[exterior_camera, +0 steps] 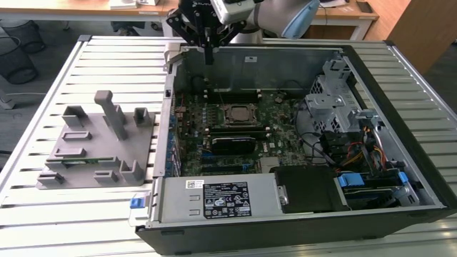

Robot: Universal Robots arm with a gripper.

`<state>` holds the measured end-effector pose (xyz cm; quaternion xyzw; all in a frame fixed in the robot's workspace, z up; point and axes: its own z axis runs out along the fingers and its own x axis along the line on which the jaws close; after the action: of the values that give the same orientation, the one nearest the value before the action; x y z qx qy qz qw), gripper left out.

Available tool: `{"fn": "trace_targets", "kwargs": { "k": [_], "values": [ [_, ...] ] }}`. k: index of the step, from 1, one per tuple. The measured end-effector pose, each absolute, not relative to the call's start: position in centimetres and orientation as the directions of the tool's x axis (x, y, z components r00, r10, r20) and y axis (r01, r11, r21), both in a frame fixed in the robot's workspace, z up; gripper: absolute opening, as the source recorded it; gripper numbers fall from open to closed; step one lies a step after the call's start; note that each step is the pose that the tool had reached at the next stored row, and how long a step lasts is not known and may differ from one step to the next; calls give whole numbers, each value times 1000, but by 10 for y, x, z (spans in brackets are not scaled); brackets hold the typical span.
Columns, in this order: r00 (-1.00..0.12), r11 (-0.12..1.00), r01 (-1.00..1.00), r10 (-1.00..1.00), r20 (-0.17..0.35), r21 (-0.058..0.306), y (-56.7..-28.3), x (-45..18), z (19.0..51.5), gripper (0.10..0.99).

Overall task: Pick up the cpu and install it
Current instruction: 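Install the first cpu locking lever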

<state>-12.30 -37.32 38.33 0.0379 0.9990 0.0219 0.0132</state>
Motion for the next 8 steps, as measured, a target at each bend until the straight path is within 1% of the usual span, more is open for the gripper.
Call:
{"fn": "trace_targets", "kwargs": {
  "k": [8],
  "values": [
    [-997, 996, 75, 76, -24, 44, -374, -123, 383, 106]
  ]
}}
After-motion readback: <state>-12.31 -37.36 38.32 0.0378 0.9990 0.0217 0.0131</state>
